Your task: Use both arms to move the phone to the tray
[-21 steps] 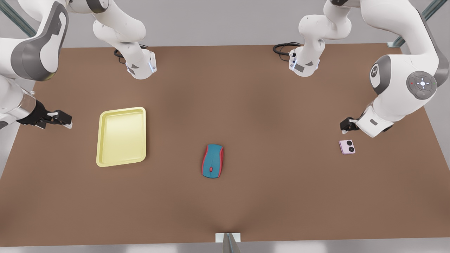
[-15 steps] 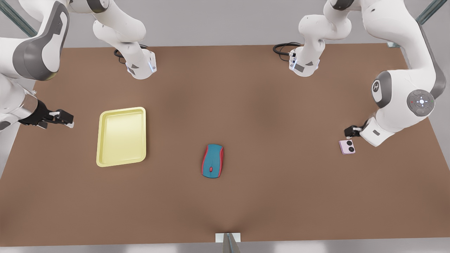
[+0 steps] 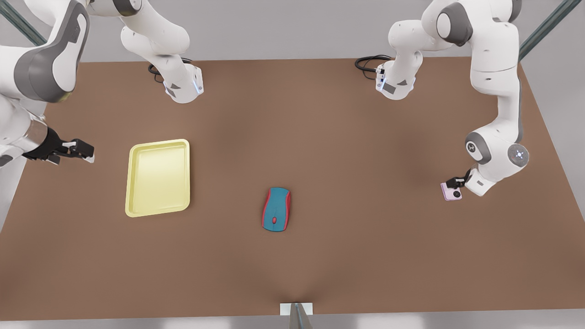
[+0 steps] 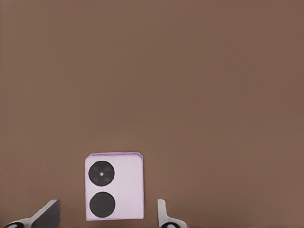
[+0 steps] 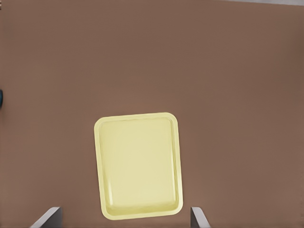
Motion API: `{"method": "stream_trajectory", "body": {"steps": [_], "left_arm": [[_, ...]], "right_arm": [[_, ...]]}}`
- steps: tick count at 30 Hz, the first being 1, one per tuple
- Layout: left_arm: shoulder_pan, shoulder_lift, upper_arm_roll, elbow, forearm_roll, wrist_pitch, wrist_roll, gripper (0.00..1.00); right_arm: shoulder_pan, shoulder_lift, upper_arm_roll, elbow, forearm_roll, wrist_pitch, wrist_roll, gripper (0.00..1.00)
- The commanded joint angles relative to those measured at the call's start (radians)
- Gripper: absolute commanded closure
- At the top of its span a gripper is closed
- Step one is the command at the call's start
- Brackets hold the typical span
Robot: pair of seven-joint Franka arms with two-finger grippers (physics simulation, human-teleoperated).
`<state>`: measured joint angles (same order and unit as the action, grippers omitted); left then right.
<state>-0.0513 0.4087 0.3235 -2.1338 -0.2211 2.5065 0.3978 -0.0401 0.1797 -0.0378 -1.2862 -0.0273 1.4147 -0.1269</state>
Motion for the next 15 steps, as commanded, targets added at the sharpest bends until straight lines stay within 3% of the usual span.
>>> {"method": "stream_trajectory", "body": {"steps": [1,15], "left_arm": [[0.002,0.012,0.0,-0.008,-0.006,0.156,0.395,0.0],[0.001,0.081,-0.011,-0.031,-0.078,0.189,0.185,0.0]], "right_arm": [[-0.003,-0.002,-0.002,0.001,0.006,-0.005,-0.016,0.0],[-0.006,-0.002,-0.01,0.001,-0.01,-0.019,-0.014,0.0]]}}
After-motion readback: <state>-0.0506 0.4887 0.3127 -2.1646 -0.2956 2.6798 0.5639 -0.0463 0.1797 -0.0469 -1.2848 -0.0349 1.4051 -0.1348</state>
